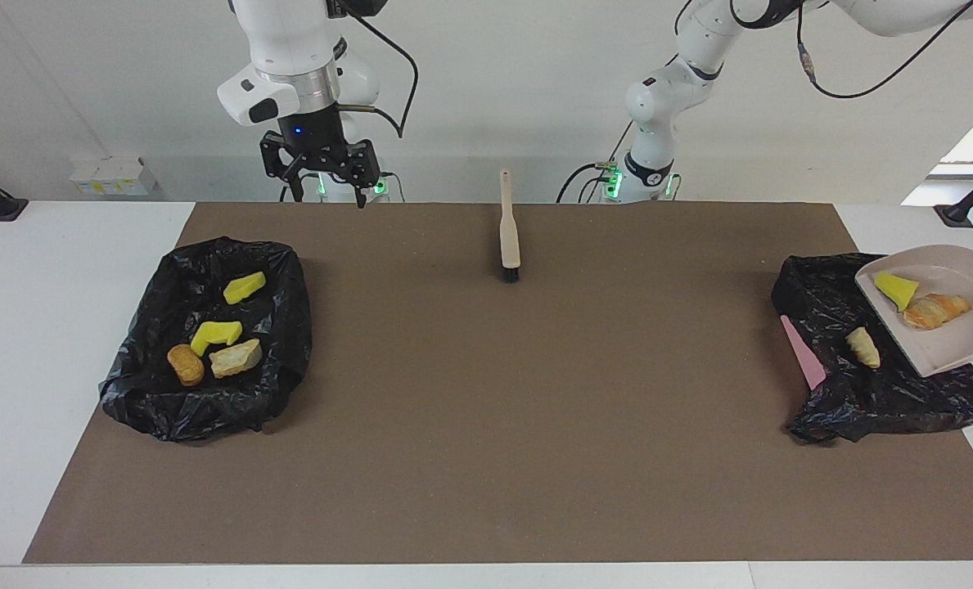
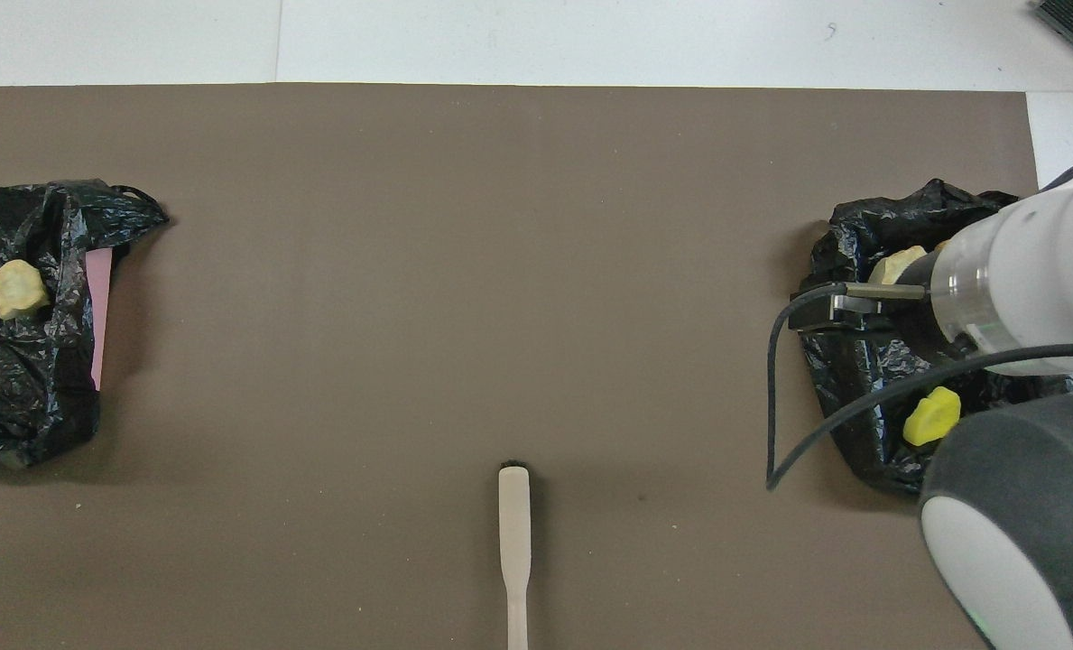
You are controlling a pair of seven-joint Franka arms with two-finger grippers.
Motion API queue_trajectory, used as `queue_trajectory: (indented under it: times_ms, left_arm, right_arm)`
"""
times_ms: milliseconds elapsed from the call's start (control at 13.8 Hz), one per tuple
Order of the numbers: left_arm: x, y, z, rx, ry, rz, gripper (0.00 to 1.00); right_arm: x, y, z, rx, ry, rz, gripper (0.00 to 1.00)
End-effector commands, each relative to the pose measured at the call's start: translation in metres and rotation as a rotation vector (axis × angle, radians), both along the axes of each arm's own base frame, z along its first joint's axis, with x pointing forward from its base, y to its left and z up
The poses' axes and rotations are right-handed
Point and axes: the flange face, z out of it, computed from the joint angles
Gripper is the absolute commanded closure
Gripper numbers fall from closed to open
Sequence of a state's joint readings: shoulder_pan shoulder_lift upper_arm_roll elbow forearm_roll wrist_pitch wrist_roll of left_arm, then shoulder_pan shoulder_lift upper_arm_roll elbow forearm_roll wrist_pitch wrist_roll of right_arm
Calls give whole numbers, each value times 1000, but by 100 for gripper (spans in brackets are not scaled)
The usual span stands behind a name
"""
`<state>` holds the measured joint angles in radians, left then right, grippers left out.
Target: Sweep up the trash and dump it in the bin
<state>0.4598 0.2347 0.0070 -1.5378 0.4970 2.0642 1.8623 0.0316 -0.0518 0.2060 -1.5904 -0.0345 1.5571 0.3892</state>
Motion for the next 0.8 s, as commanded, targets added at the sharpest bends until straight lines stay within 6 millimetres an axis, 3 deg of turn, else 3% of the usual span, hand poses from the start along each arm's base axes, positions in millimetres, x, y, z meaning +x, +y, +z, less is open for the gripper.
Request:
queue_trajectory:
  times_ms: [0, 73, 363, 727]
  left_arm:
    - [-8, -9, 20, 93, -2, 28, 100]
    - [-10, -10, 27, 127, -4, 30, 100]
    - [-10, -53, 60, 233, -18, 51, 100]
    - [0, -111, 66, 374, -6, 119, 100]
  right_arm:
    - [6, -25, 5, -6, 21, -30, 0]
    - [7, -34, 6, -2, 22, -46, 0]
    - [8, -62, 5, -10, 50, -24, 0]
    - [8, -76, 17, 0, 42, -45, 0]
